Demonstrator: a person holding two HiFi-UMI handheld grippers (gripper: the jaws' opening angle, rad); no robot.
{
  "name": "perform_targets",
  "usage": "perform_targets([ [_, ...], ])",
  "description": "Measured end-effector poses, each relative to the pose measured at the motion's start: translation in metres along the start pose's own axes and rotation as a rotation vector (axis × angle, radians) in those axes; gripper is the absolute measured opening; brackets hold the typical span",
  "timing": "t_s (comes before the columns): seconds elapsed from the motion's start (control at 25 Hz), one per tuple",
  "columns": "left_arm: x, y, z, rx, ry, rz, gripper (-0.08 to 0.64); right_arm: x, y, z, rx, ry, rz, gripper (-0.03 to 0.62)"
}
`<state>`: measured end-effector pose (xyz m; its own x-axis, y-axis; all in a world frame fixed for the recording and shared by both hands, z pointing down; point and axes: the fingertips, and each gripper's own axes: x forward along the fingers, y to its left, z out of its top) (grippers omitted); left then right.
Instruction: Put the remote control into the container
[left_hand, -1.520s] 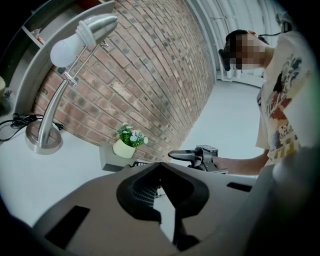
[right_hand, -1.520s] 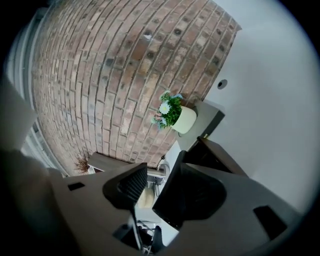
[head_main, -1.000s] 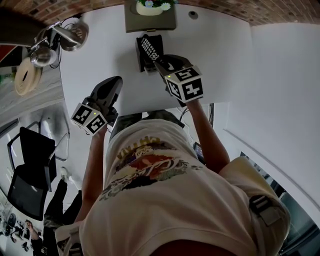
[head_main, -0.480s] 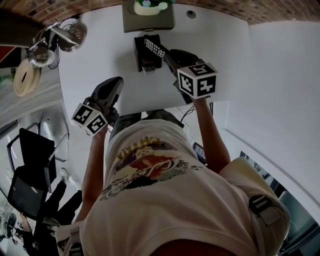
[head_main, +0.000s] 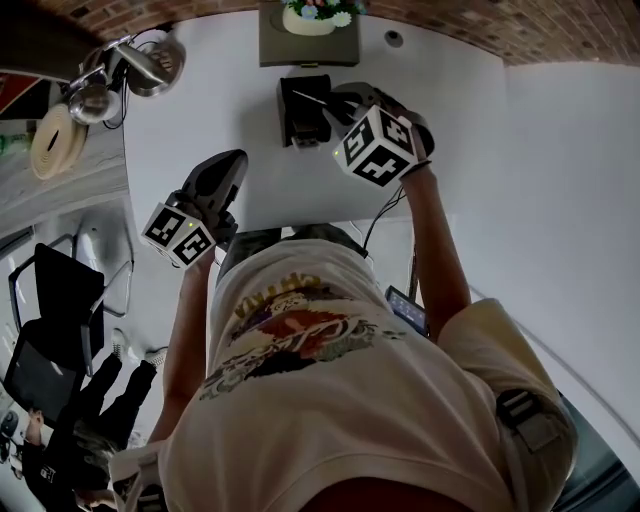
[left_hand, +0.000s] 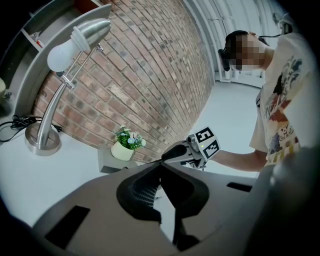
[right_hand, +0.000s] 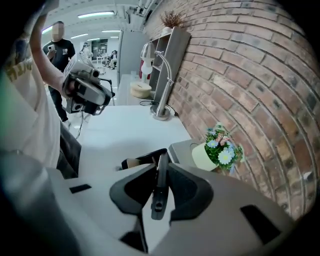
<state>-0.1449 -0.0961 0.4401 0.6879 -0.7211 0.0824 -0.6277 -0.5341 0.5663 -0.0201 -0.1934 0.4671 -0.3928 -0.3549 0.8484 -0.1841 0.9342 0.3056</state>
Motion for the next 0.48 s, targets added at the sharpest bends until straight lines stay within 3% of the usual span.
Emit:
perform_targets([
  [0.28, 0.004, -0.002, 0.0, 0.004, -0.007, 0.014, 0.005, 0.007, 0.0, -0.001, -0.228, 0.03, 0.004, 0.083],
  [0.48, 0.005, -0.009, -0.002, 0.007, -0.01, 0.017, 0.005, 0.013, -0.009, 0.016, -0.219, -0.055, -0.056, 0.086],
])
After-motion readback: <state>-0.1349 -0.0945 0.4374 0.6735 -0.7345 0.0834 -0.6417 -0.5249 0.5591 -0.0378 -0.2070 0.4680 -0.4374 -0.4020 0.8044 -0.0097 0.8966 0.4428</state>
